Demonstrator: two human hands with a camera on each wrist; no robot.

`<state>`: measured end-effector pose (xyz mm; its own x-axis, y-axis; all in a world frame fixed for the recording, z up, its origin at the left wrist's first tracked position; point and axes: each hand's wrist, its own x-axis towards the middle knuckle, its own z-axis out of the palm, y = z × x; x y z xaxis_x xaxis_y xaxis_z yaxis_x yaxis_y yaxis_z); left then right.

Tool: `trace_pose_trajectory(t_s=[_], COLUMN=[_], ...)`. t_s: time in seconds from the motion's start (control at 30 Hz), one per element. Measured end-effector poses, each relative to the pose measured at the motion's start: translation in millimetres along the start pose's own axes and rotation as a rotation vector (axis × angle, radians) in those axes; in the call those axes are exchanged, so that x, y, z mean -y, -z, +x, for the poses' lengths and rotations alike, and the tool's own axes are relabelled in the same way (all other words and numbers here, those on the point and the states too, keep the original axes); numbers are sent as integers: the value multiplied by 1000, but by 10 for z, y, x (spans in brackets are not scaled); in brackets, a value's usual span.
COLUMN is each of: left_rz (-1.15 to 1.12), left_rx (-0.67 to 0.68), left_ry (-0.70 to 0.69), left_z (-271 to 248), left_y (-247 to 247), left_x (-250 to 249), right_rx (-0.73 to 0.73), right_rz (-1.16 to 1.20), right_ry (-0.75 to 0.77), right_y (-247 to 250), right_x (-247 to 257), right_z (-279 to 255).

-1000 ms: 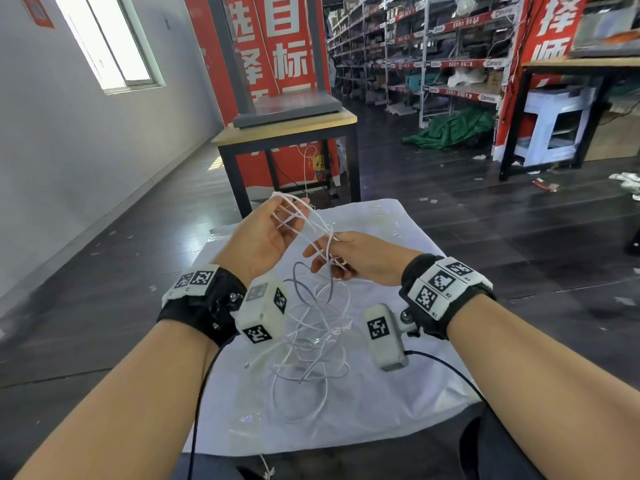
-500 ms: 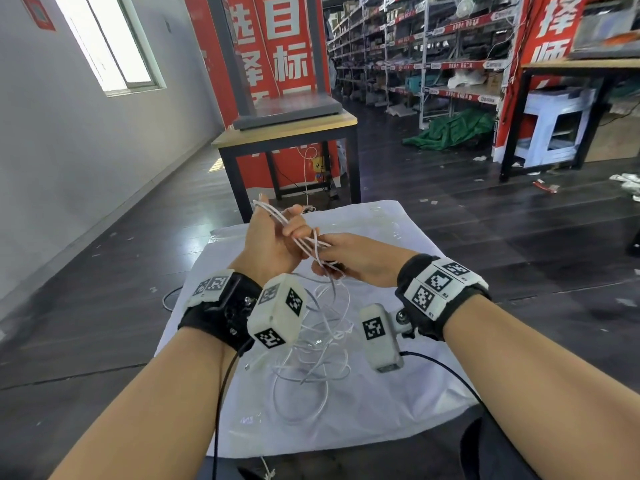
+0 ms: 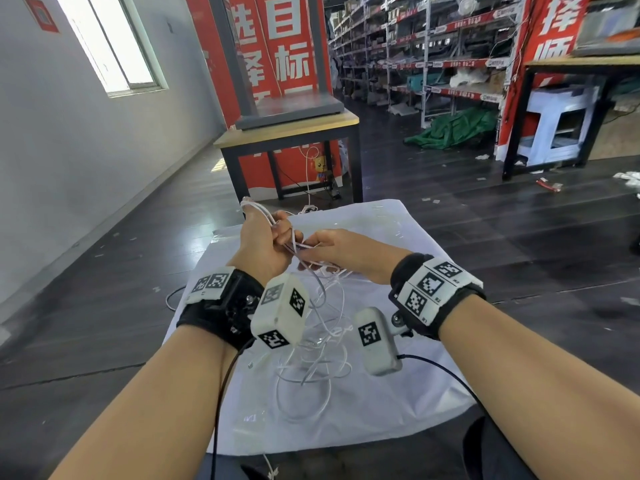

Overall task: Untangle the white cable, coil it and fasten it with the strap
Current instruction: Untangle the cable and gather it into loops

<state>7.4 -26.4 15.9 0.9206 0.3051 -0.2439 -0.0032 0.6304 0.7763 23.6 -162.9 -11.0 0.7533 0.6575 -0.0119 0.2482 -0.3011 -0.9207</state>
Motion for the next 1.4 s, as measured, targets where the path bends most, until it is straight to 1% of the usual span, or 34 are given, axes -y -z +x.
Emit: trace_pose_trajectory(t_s=[0.07,0.17,0.27,0.33,0.37,0.43,0.53,0.57,0.6,0.63,0.7,0.77,0.8,0.87,0.9,0.93,0.97,1.03,1.07,1.1,1.13,1.2,1.27,1.4], left_rz=[41,65,54,63,57,-17,-147,-150,-142,-135,-135,-130,-121,-107,-103,-103,-106,-122,-130,-134,-135,-123,-83,98], left_rx=[12,37,39,23,15,-5,-27,-28,-22,-15,-8,2,11,34,42,45,48,55,58,60,61,50,33,-5], left_ry=[-9,-19,3,17,25,37,12,-3,-16,-30,-57,-72,-73,-73,-72,-73,-76,-80,-81,-85,-92,-107,-124,-151], left_z=[-24,-46,-40,-31,-30,-27,7,18,27,29,22,1,-13,-37,-55,-70,-87,-114,-130,-141,-153,-187,-239,-284], left_y=[-31,-68,-35,13,37,98,223,270,310,343,385,399,402,415,423,432,442,474,499,526,548,588,637,678], left_x=[-2,17,-6,-45,-69,-119,-219,-259,-300,-338,-400,-419,-414,-390,-377,-364,-355,-348,-351,-358,-368,-387,-419,-421], right_rx=[6,-57,-61,-90,-111,-172,-403,-481,-537,-566,-548,-551,-583,-645,-627,-568,-457,-153,-15,84,138,181,167,-65], right_rz=[-26,-134,-168,-209,-189,-43,240,269,223,122,-111,-201,-225,-319,-366,-361,-303,-154,-146,-168,-188,-188,-93,235], right_ry=[4,49,28,14,14,2,-51,-80,-118,-179,-315,-386,-364,-201,-111,-30,-1,-56,-110,-158,-187,-171,-131,-60], right_y=[-23,-15,-3,14,30,68,175,221,271,315,366,367,340,275,258,240,217,114,48,-15,-69,-148,-177,-71], right_x=[21,42,58,40,19,-13,-65,-107,-169,-238,-380,-477,-483,-395,-344,-292,-240,-151,-118,-104,-112,-142,-173,-160], right_z=[-2,29,43,45,43,28,27,34,46,58,68,81,77,57,48,33,21,-5,-2,6,18,38,49,42])
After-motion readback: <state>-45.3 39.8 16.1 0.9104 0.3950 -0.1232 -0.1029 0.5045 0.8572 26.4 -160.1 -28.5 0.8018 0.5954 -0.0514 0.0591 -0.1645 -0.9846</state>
